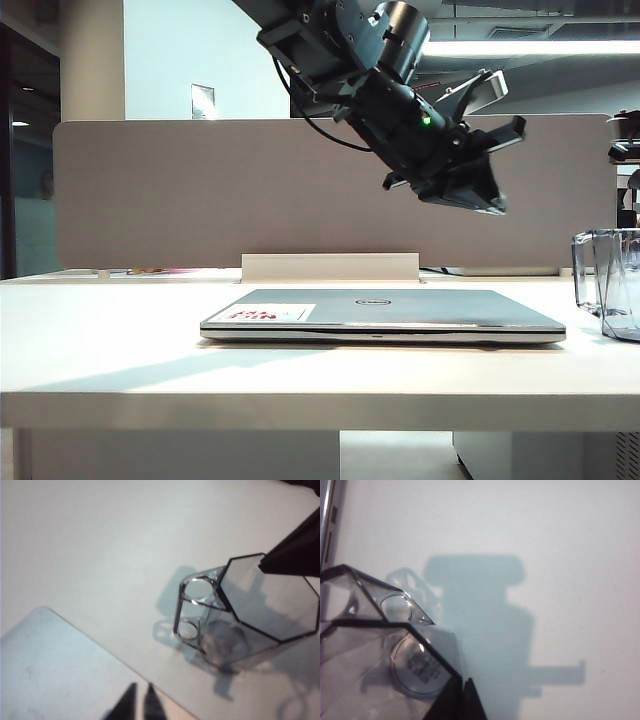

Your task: Pick up the water cup and place it on the left side of the laptop.

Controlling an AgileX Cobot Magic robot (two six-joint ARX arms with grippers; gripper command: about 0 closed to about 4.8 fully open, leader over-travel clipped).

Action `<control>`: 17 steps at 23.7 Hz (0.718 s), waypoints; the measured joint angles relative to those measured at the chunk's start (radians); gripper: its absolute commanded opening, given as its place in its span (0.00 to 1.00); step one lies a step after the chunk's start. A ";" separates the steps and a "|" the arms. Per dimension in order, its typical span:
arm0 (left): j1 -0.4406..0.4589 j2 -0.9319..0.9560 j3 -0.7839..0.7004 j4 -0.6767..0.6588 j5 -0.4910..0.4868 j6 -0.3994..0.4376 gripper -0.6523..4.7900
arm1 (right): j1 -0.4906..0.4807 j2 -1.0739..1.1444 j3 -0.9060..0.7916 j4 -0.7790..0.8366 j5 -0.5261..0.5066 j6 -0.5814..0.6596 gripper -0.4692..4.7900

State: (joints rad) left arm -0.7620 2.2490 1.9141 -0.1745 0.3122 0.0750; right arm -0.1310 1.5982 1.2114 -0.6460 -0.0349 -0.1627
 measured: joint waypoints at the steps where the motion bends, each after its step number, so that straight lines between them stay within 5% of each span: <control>1: -0.002 0.007 0.000 0.020 0.001 0.000 0.34 | 0.000 0.000 0.000 0.000 0.000 0.000 0.09; 17: -0.056 0.135 -0.001 0.249 0.002 0.001 0.35 | 0.004 -0.002 0.000 -0.017 -0.067 -0.003 0.09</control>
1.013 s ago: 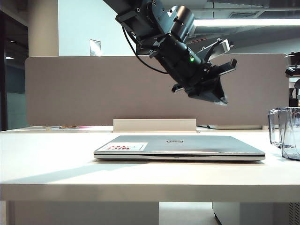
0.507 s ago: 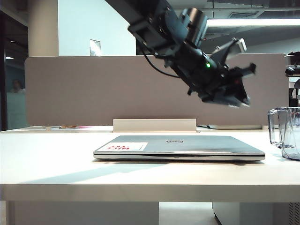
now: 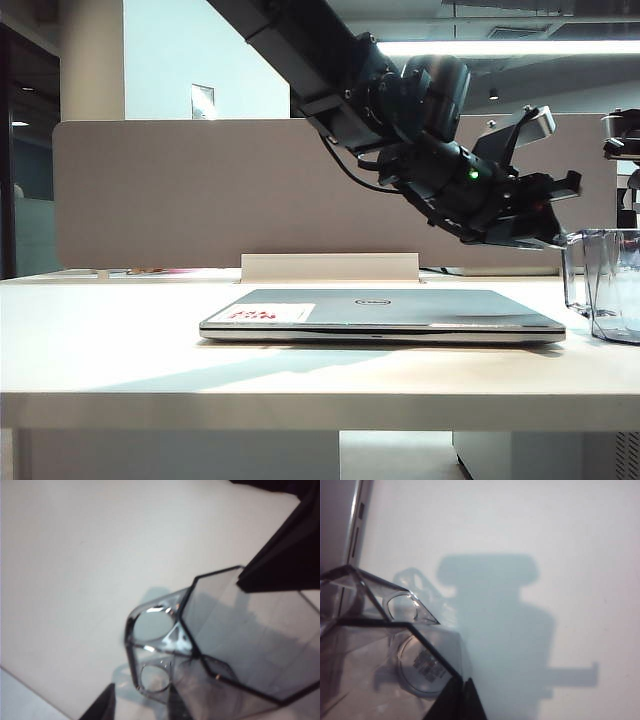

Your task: Pick up the water cup and place it on the left side of the laptop.

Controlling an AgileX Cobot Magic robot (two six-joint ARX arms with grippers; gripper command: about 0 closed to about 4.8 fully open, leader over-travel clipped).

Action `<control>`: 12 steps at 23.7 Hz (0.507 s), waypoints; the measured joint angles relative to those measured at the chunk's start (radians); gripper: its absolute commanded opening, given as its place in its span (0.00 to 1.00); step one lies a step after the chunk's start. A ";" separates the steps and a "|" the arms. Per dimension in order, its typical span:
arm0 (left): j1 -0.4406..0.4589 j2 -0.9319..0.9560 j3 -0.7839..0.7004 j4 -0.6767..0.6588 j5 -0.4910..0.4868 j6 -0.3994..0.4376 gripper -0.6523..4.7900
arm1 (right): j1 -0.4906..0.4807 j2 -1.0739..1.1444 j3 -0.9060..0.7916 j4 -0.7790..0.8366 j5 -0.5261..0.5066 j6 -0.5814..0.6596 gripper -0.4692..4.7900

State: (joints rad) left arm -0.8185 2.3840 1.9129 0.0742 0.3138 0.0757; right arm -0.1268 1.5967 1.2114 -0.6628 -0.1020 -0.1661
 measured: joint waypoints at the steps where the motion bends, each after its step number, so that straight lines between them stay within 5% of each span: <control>1: -0.001 0.001 0.000 0.005 0.000 0.000 0.35 | 0.001 0.000 0.000 -0.002 -0.001 0.000 0.09; 12: 0.001 0.018 0.000 0.046 -0.001 0.000 0.35 | 0.014 -0.002 0.000 -0.015 -0.005 -0.008 0.09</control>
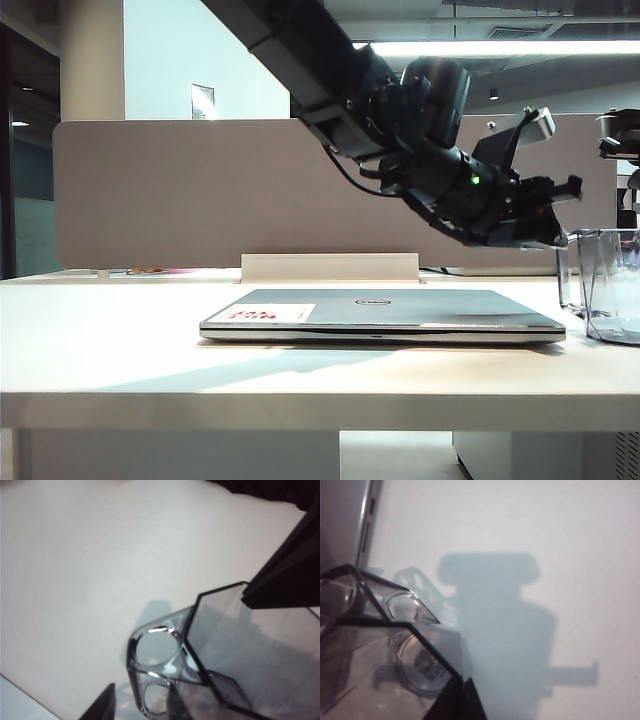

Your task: Pick up the water cup and place it on the left side of the laptop.

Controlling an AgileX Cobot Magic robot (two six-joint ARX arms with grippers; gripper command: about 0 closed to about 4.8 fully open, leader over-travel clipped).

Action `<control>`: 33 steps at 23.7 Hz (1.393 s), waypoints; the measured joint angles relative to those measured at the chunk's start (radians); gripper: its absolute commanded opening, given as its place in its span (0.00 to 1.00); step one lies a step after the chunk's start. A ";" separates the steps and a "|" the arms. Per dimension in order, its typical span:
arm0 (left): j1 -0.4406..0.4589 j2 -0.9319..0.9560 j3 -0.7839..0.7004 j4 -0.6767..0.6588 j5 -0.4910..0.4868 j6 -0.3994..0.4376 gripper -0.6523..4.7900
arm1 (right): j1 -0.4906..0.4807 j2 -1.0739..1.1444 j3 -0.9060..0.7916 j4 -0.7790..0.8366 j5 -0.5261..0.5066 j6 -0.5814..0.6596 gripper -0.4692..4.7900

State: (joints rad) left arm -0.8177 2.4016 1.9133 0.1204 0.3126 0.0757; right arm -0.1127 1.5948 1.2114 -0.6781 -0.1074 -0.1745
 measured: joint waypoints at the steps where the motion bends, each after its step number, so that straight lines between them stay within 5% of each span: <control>1: 0.000 0.006 0.000 0.000 0.000 0.000 0.35 | 0.004 -0.001 0.000 -0.003 -0.001 -0.003 0.09; 14: 0.000 0.032 -0.001 0.071 0.000 0.000 0.34 | 0.028 -0.006 0.002 -0.040 -0.026 -0.008 0.09; 17: 0.000 0.042 -0.001 0.084 0.000 0.001 0.11 | 0.028 -0.007 0.002 -0.055 -0.053 -0.007 0.09; 28: 0.000 0.053 -0.001 0.097 -0.001 0.002 0.11 | 0.033 -0.010 0.002 -0.070 -0.067 -0.002 0.09; 33: 0.004 0.053 -0.001 0.102 0.019 -0.001 0.11 | 0.033 -0.018 0.000 -0.066 -0.070 -0.007 0.34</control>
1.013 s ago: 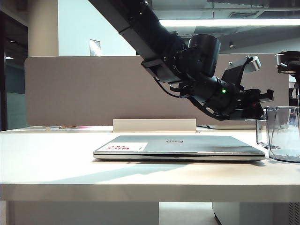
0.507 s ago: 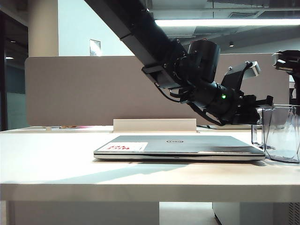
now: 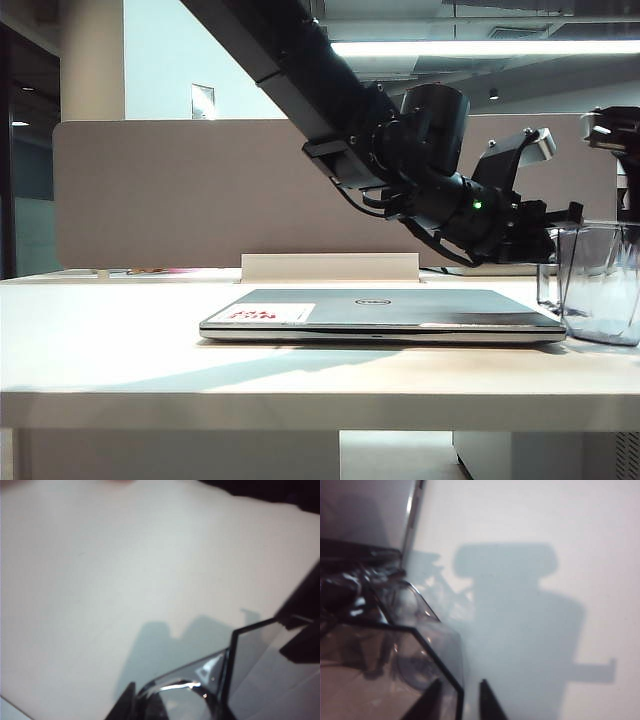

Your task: Pick up the water cup and place it on the left side of the laptop.

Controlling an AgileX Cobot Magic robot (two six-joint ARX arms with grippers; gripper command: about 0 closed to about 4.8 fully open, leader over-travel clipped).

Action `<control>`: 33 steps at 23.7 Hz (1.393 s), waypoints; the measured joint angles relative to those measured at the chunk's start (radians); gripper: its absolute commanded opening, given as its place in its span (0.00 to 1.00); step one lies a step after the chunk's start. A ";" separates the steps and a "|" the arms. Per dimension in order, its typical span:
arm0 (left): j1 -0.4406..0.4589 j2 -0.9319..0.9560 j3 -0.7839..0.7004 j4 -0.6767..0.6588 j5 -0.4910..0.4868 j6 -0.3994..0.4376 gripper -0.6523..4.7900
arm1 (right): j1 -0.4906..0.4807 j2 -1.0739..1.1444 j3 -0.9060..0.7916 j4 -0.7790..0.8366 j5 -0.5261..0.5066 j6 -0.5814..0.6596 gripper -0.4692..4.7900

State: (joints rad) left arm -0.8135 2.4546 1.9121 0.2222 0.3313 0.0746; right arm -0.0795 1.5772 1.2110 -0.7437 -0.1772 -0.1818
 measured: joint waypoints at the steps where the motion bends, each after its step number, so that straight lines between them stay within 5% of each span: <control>1: 0.002 0.000 0.000 0.004 0.017 -0.010 0.11 | 0.002 -0.018 0.000 0.006 -0.004 0.000 0.34; 8: 0.004 0.000 0.000 0.004 0.024 -0.023 0.11 | 0.001 -0.102 0.000 0.077 -0.002 -0.002 0.38; 14: 0.023 -0.066 -0.002 -0.065 0.067 -0.023 0.11 | 0.001 -0.209 0.000 0.116 0.132 0.024 0.38; 19: 0.152 -0.202 0.006 -0.193 0.066 -0.022 0.11 | -0.026 -0.245 0.000 0.083 0.147 0.192 0.36; 24: 0.266 -0.265 -0.002 -0.366 0.059 0.027 0.11 | -0.021 -0.247 0.000 0.014 0.054 0.207 0.16; 33: 0.463 -0.328 0.000 -0.492 0.058 0.071 0.11 | -0.019 -0.248 0.000 0.010 -0.041 0.219 0.09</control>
State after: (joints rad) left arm -0.3500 2.1265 1.9125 -0.2699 0.3889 0.1459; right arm -0.0990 1.3296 1.2110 -0.7341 -0.2180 0.0372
